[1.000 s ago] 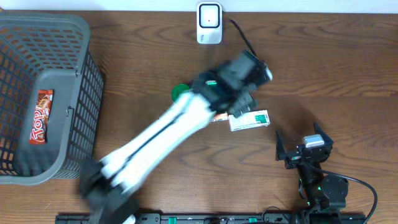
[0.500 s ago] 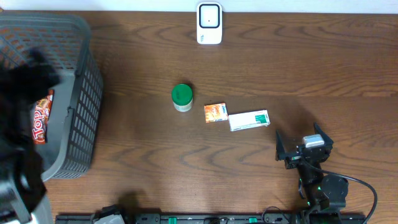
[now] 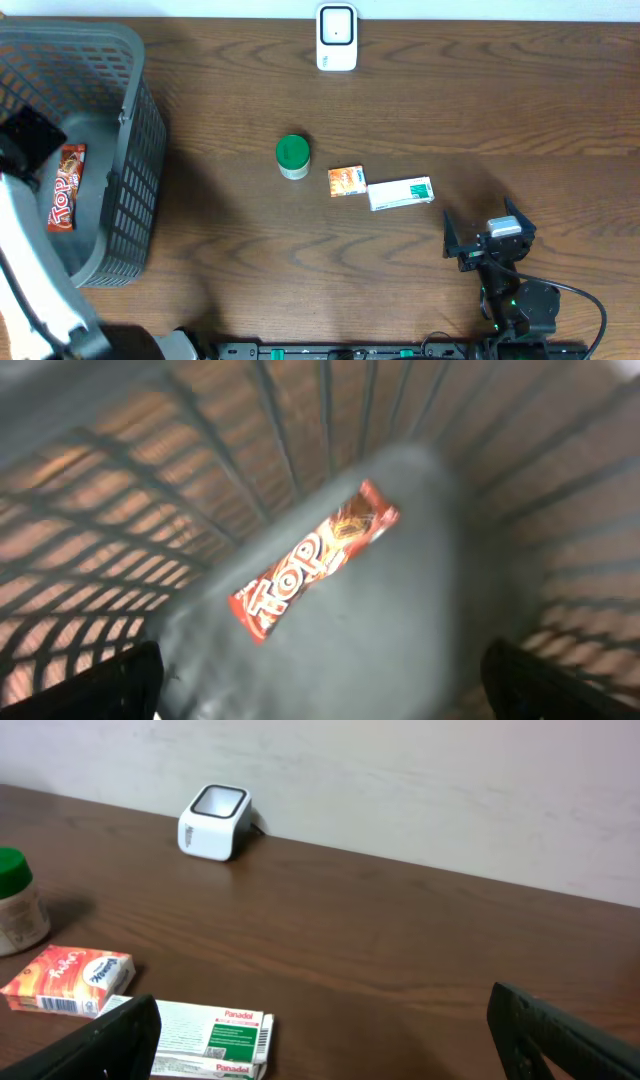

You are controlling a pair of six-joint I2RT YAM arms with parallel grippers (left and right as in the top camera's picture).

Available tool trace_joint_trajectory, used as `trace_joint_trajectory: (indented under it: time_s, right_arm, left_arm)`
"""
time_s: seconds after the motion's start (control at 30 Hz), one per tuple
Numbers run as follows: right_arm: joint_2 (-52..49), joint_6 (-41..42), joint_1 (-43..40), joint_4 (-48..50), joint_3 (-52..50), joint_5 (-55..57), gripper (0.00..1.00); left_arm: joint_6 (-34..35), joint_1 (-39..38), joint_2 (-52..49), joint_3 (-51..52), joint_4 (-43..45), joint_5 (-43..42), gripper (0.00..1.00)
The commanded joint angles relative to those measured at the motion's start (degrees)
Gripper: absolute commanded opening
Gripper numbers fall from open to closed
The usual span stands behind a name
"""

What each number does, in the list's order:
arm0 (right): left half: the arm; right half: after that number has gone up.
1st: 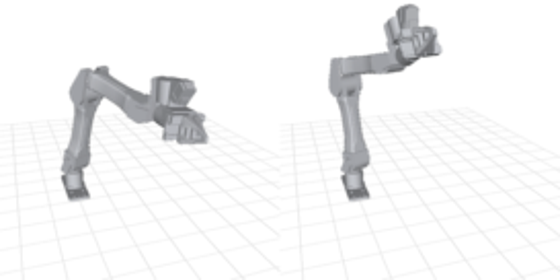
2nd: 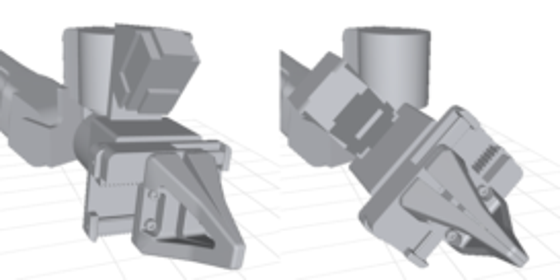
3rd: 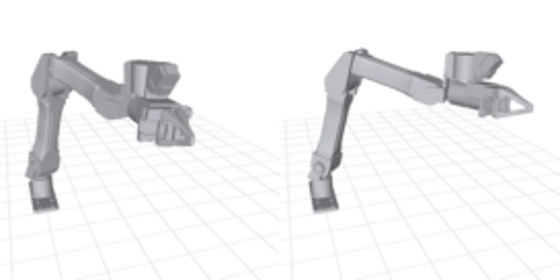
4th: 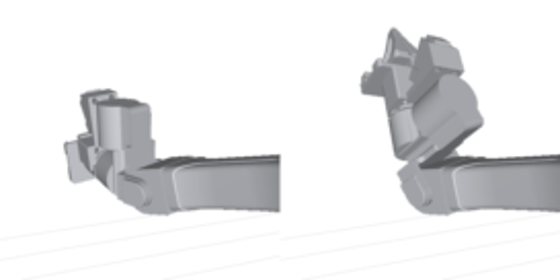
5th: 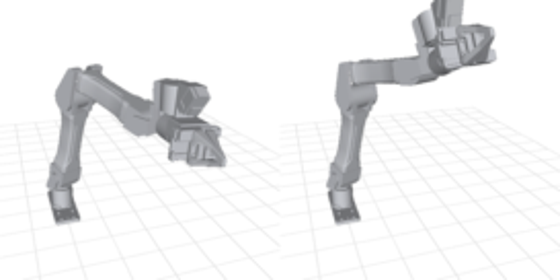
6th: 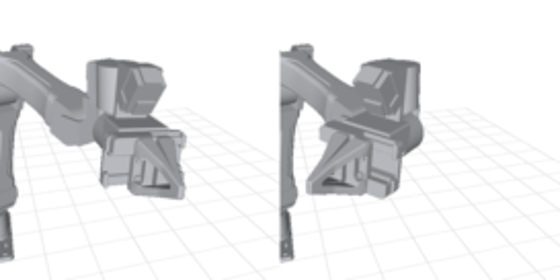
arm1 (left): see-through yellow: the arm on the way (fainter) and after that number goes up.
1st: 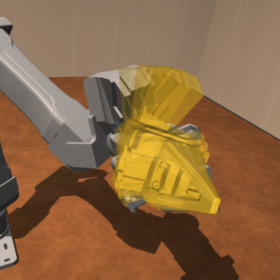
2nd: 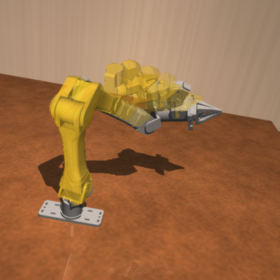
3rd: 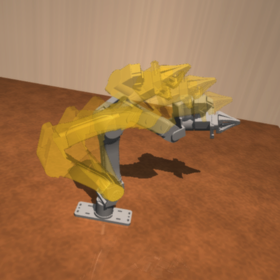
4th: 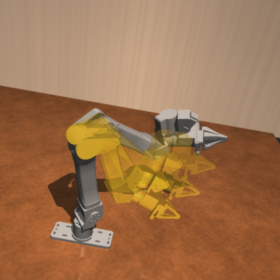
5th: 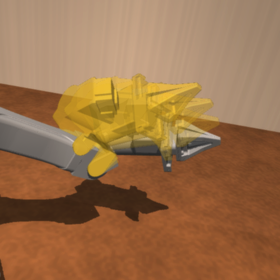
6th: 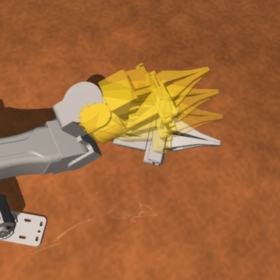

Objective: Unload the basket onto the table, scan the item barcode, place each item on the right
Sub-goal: 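Reach the left gripper into the basket and grasp the red Top bar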

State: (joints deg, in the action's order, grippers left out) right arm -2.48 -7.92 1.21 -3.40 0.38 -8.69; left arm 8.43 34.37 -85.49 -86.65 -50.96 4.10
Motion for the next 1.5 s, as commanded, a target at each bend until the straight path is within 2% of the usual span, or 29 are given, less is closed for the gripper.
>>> trace_joint_trajectory:
  time_s: [0.0, 0.17, 0.27, 0.47, 1.0, 1.07, 1.1, 1.13, 1.17, 1.3, 1.43, 1.47]
  right_arm:
    - [0.07, 0.61, 0.39, -0.24, -0.07, 0.24, 0.99]
    - [0.07, 0.61, 0.39, -0.24, -0.07, 0.24, 0.99]
    - [0.07, 0.61, 0.39, -0.24, -0.07, 0.24, 0.99]
    - [0.07, 0.61, 0.39, -0.24, -0.07, 0.24, 0.99]
    - [0.07, 0.61, 0.39, -0.24, -0.07, 0.24, 0.99]
    - [0.07, 0.61, 0.39, -0.24, -0.07, 0.24, 0.99]
    - [0.07, 0.61, 0.39, -0.24, -0.07, 0.24, 0.99]
    - [0.07, 0.61, 0.39, -0.24, -0.07, 0.24, 0.99]
    - [0.07, 0.61, 0.39, -0.24, -0.07, 0.24, 0.99]
    - [0.07, 0.61, 0.39, -0.24, -0.07, 0.24, 0.99]
    - [0.07, 0.61, 0.39, -0.24, -0.07, 0.24, 0.99]
    - [0.07, 0.61, 0.39, -0.24, -0.07, 0.24, 0.99]
  left_arm:
    - [-14.19, 0.22, -6.36, 3.74, 0.79, -0.68, 0.99]
    - [-21.64, 0.22, -11.8, 7.8, 2.97, -3.5, 0.99]
    - [-23.54, 0.22, -13.75, 9.44, 4.26, -3.41, 0.99]
    - [-23.93, 0.35, -16.81, 9.86, 6.64, 1.31, 0.99]
    - [-25.66, 2.75, -26.93, 9.86, 12.68, 1.07, 0.99]
    - [-25.29, 2.86, -28.15, 9.86, 13.11, 0.02, 0.96]
    - [-25.29, 2.86, -28.76, 9.86, 13.2, -0.33, 0.94]
    - [-25.18, 2.84, -30.29, 9.86, 13.33, -0.72, 0.79]
    - [-24.61, 2.84, -31.19, 9.86, 13.33, -0.7, 0.68]
    - [-22.58, 2.84, -33.68, 9.86, 13.18, -1.42, 0.33]
    - [-21.14, 2.84, -33.79, 9.86, 12.59, -2.19, 0.08]
    - [-20.5, 2.84, -33.42, 9.84, 12.37, -2.19, 0.07]
